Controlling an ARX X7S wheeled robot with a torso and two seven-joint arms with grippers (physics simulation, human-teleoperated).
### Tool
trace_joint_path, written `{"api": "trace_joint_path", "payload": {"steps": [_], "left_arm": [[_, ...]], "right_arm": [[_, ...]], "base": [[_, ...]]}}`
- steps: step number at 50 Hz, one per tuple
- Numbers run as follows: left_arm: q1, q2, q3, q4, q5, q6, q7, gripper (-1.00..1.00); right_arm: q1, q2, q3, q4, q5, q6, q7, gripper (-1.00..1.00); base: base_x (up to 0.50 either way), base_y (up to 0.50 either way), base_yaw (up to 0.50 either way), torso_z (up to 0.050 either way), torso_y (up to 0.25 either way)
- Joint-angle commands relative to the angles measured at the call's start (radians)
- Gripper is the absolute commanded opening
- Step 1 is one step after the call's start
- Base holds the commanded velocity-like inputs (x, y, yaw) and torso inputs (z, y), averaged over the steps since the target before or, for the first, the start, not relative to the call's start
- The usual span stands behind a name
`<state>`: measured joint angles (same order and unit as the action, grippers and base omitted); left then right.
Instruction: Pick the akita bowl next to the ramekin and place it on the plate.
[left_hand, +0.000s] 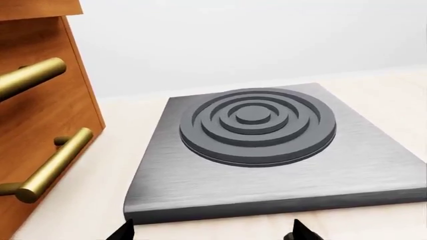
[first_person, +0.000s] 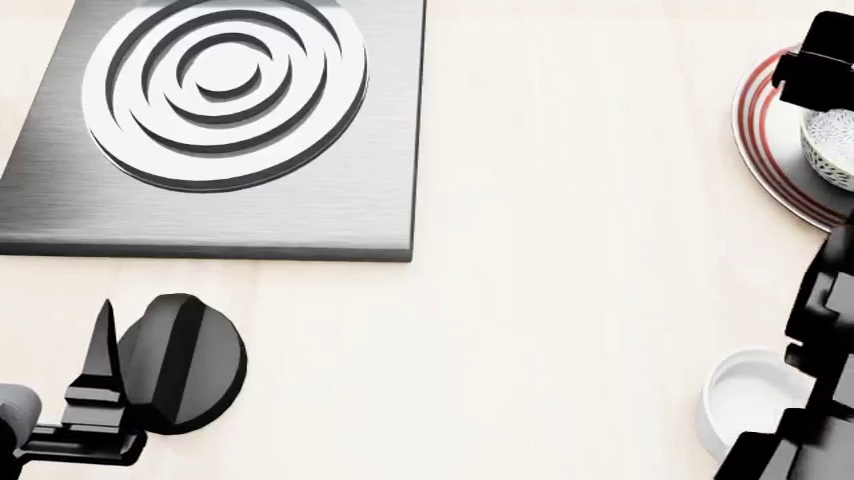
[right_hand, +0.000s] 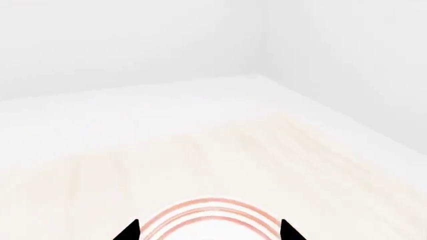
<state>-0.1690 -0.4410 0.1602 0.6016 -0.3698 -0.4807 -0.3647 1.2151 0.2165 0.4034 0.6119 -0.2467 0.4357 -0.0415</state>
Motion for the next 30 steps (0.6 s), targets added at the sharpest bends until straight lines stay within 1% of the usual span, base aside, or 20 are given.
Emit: {"api": "trace_joint_path", "payload": {"steps": [1, 9, 17, 30], "left_arm": [[0.005, -0.001, 0.003, 0.001, 0.0, 0.004, -0.003, 1.0], [0.007, -0.003, -0.001, 0.003, -0.003, 0.005, -0.006, 1.0], [0.01, -0.004, 0.002, 0.0, -0.002, 0.01, -0.007, 1.0], [0.005, -0.006, 0.006, -0.006, -0.004, 0.008, -0.008, 1.0]], "right_arm": [[-0.193, -0.071, -0.048, -0.362, -0.03, 0.08, -0.08, 1.0], [-0.28, -0.098, -0.087, -0.52, -0.04, 0.105, -0.12, 1.0], [-0.356, -0.115, -0.109, -0.61, -0.037, 0.111, -0.139, 1.0], [-0.517, -0.145, -0.153, -0.756, -0.035, 0.046, -0.127, 1.0]], "base": [[0.0, 0.0, 0.0, 0.0, 0.0], [0.0, 0.0, 0.0, 0.0, 0.0], [0.0, 0.0, 0.0, 0.0, 0.0], [0.0, 0.0, 0.0, 0.0, 0.0]]}}
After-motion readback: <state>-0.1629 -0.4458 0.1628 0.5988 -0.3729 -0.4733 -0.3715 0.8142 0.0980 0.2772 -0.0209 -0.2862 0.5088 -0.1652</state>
